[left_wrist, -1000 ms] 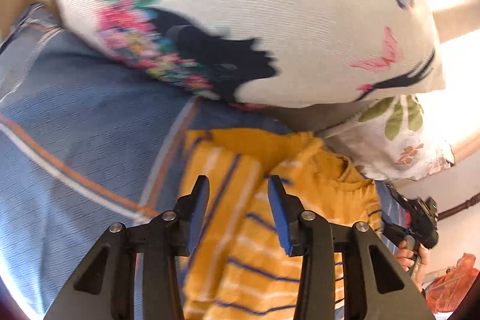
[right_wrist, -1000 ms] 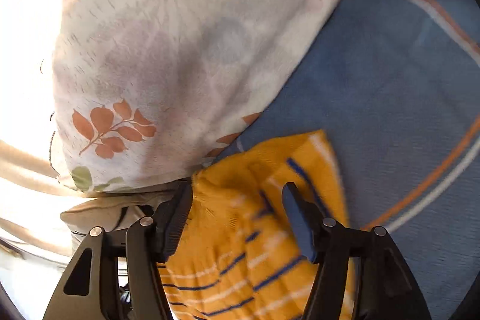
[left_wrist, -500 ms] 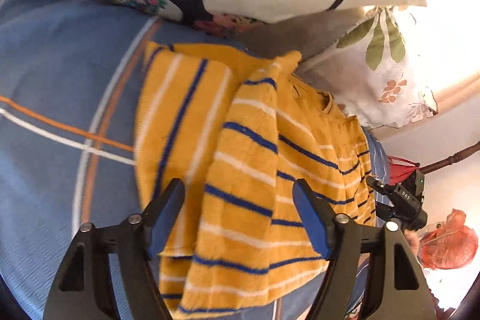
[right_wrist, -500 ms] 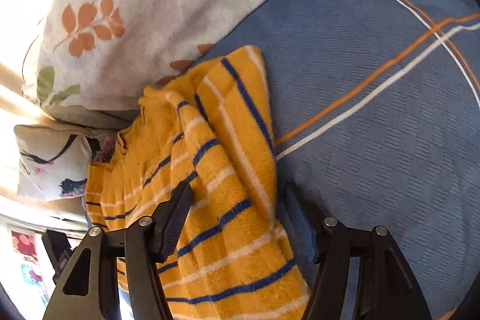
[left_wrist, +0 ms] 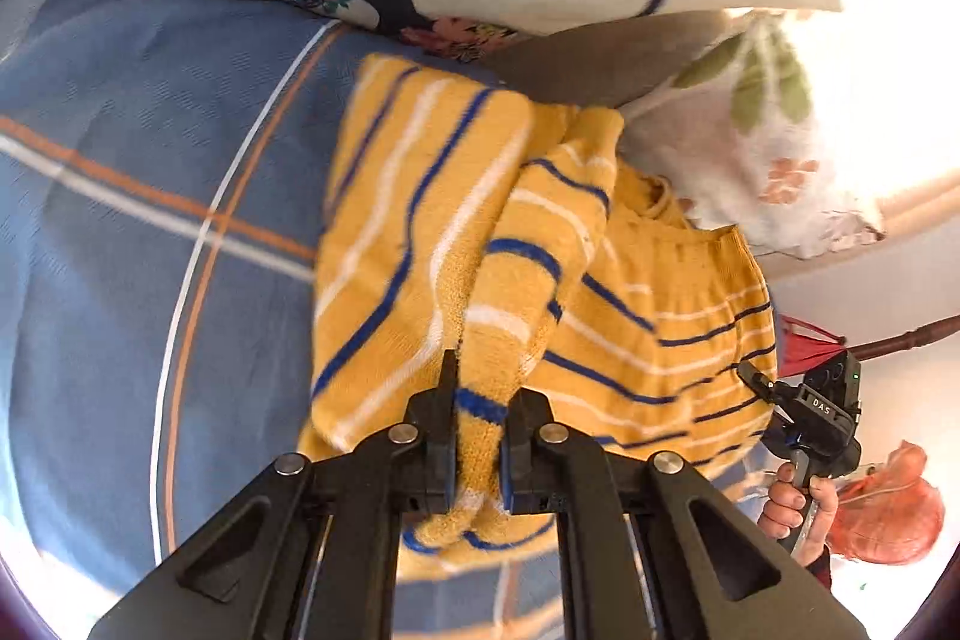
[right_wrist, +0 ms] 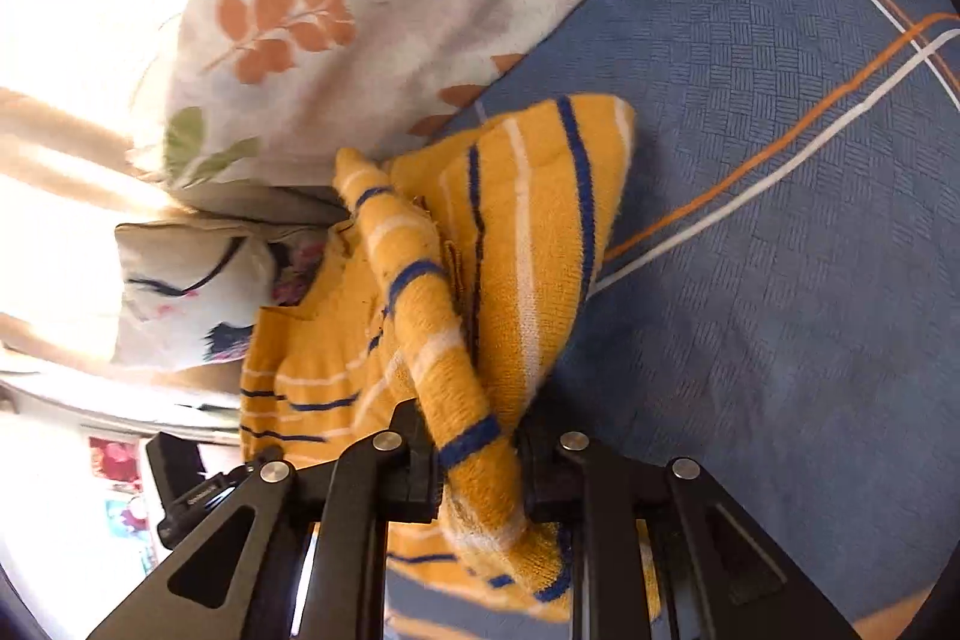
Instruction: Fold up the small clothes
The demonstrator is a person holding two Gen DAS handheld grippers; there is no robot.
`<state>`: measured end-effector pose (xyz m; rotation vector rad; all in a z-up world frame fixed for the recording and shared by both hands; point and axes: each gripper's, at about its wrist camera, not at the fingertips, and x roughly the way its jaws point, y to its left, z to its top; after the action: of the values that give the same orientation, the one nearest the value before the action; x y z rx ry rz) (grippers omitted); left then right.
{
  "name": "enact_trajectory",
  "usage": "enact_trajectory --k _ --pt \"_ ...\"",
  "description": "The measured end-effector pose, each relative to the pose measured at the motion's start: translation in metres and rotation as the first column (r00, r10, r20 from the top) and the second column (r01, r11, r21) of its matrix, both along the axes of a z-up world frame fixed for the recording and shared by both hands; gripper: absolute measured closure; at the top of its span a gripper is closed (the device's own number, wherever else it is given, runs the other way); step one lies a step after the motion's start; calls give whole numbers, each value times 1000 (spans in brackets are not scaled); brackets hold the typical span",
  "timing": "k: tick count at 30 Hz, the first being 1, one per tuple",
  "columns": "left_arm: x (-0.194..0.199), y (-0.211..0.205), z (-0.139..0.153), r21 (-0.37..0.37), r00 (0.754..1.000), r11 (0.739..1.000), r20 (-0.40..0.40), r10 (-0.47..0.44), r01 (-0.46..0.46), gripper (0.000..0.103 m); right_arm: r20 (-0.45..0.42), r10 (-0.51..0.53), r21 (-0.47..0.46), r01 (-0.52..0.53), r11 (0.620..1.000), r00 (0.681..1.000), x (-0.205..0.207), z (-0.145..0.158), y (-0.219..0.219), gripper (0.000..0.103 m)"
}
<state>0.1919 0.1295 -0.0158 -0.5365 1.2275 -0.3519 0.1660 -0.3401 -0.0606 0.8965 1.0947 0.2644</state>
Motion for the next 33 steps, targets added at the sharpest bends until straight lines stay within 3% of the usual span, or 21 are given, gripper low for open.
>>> enact_trajectory --k 4,7,10,11,13,15,18,20,23,26,29,31,32,33 --pt "-32 6 16 3 1000 1000 -4 26 -26 94 14 63 18 -63 998 998 -24 22 0 89" --pt "-44 12 11 35 998 997 -28 63 -62 94 -2 104 -83 -103 991 995 -36 22 4 88" --pt "-37 9 -4 58 995 994 -29 96 -94 93 -45 98 -258 -106 960 994 -31 10 7 78" --pt "-33 6 -10 82 993 990 -22 114 -112 93 -58 79 -300 -93 949 995 -30 7 4 68" --pt "-29 9 -15 91 989 986 -39 142 -138 93 -62 35 -346 -55 937 997 -31 8 -2 58" --pt "-36 14 -1 53 990 989 5 139 -139 92 -12 28 -351 -31 936 1000 -40 24 -7 57" --pt "-48 16 30 146 985 979 125 122 -140 86 81 96 -453 -49 890 992 -45 56 4 49" --pt "-52 13 46 184 977 974 189 97 -132 75 118 147 -517 -66 853 982 -41 70 15 45" --pt "-42 2 60 201 965 976 261 24 -79 62 126 208 -535 -110 838 970 -24 72 33 42" --pt "-21 -21 57 267 955 964 281 -91 14 57 105 252 -555 -154 818 962 4 61 54 42" --pt "-1 -55 48 363 929 924 288 -235 121 55 49 278 -589 -197 784 959 34 42 73 42" --pt "8 -78 36 462 902 868 274 -333 181 51 2 291 -608 -230 760 957 47 30 81 42" --pt "13 -87 27 526 893 829 256 -370 193 51 -26 296 -614 -249 749 955 53 25 85 51" --pt "18 -92 20 588 891 785 227 -392 196 52 -47 298 -614 -263 744 953 57 20 88 69"
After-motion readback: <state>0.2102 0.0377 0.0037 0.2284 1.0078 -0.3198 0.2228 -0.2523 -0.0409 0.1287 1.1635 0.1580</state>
